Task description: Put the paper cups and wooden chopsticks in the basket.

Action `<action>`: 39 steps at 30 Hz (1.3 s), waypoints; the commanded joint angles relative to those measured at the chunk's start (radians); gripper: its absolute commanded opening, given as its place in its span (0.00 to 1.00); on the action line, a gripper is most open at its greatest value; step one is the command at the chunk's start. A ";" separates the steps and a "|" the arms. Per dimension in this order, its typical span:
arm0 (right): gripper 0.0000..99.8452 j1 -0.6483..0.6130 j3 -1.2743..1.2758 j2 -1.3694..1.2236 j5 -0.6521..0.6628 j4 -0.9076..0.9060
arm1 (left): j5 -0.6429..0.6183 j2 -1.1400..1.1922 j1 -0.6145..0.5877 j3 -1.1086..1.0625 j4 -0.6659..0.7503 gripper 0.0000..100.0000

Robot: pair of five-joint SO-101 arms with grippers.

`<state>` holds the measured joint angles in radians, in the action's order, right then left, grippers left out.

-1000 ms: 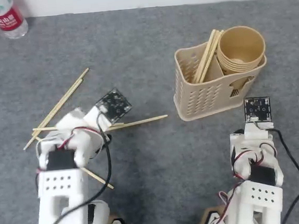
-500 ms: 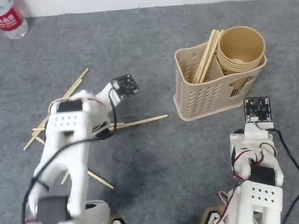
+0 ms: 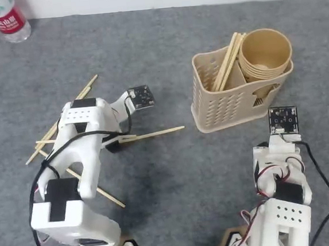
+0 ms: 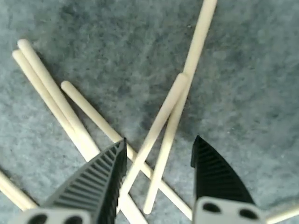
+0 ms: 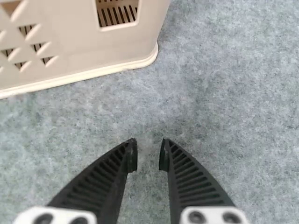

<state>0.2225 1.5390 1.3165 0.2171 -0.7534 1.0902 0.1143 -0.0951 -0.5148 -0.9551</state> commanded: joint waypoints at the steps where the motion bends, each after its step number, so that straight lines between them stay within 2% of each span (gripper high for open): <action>1: 0.10 -0.008 -0.006 0.010 0.011 0.021 | 0.037 0.000 -0.002 0.031 -0.011 0.19; 9: 0.10 -0.008 -0.006 0.010 0.011 0.019 | 0.069 0.002 0.000 0.031 -0.075 0.07; 14: 0.10 -0.008 -0.006 0.010 0.011 0.019 | 0.069 0.041 0.003 0.044 -0.107 0.07; 19: 0.10 -0.008 -0.006 0.010 0.011 0.019 | 0.069 0.100 0.005 0.134 -0.199 0.07; 24: 0.10 -0.008 -0.006 0.010 0.011 0.019 | 0.069 0.147 0.005 0.174 -0.207 0.06; 27: 0.10 -0.008 -0.006 0.010 0.011 0.019 | 0.072 0.155 0.006 0.183 -0.203 0.01; 32: 0.10 -0.008 -0.006 0.010 0.011 0.019 | 0.072 0.150 0.018 0.203 -0.222 0.01; 35: 0.10 -0.008 -0.006 0.010 0.011 0.019 | 0.072 0.149 0.052 0.268 -0.324 0.01; 39: 0.10 -0.008 -0.006 0.010 0.011 0.019 | 0.069 0.149 0.097 0.492 -0.549 0.01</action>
<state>0.2225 1.5390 1.3165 0.2171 -0.7534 1.1500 0.2770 -0.0445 -0.2401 -1.3050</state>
